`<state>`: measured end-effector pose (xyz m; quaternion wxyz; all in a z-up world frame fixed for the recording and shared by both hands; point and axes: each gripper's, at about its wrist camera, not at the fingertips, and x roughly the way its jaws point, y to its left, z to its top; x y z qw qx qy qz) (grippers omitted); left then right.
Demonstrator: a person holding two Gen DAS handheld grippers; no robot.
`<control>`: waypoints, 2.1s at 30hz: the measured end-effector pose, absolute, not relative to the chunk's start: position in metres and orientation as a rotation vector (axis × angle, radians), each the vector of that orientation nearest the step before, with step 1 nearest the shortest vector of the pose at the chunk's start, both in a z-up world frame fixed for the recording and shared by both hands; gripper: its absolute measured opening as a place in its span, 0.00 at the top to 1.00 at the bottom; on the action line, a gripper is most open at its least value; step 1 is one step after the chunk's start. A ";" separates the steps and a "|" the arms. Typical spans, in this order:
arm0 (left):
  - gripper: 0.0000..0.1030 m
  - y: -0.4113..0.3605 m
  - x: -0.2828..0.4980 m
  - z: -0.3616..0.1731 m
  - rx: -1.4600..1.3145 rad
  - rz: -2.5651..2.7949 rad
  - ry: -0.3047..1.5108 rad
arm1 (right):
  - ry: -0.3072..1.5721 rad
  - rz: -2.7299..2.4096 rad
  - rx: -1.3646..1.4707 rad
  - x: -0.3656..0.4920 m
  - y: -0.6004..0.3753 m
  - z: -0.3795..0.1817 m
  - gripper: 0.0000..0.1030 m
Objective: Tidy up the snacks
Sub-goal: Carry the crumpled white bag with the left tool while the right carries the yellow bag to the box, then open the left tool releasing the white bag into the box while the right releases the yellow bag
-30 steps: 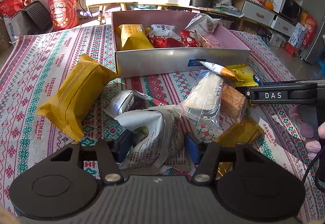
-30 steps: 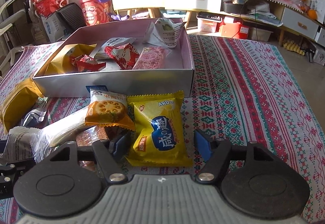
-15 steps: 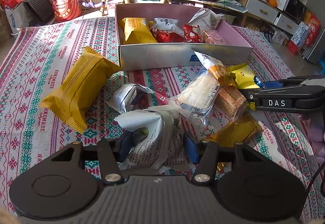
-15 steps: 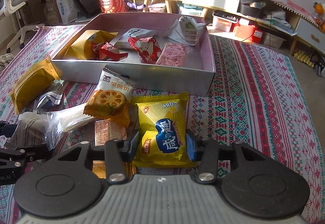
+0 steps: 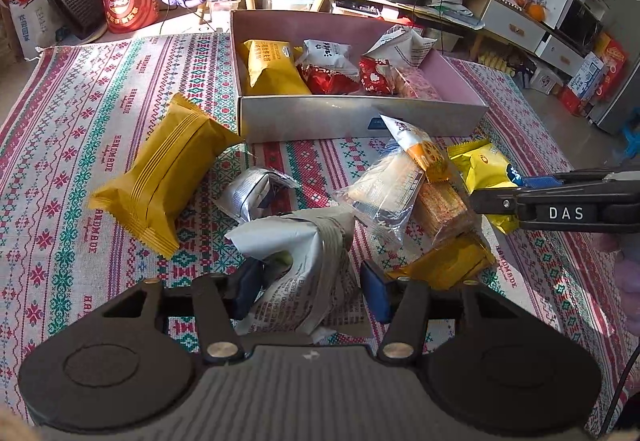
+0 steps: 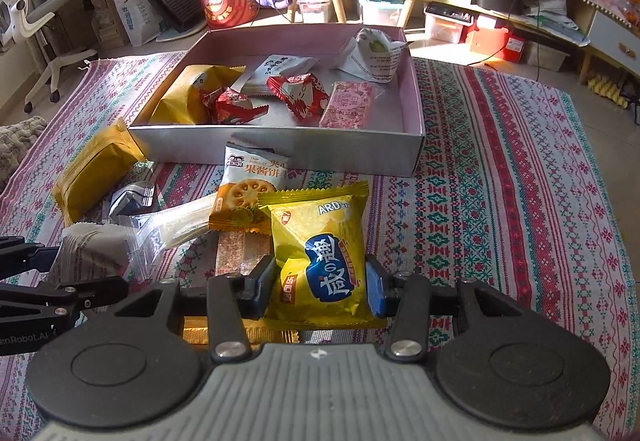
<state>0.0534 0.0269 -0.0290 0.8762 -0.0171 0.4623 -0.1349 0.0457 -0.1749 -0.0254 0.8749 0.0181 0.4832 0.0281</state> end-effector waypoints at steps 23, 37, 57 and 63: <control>0.44 0.031 0.066 0.007 -0.123 -0.283 0.873 | 0.947 0.064 0.158 0.050 -0.193 0.004 0.59; 0.44 0.014 0.112 0.023 -0.151 -0.248 0.784 | 0.914 0.029 0.282 0.082 -0.213 0.007 0.59; 0.44 0.000 0.226 0.000 -0.122 -0.175 0.784 | 0.899 0.115 0.300 0.155 -0.211 -0.015 0.59; 0.44 0.000 0.244 -0.011 -0.135 -0.134 0.807 | 0.888 0.117 0.285 0.166 -0.207 -0.019 0.59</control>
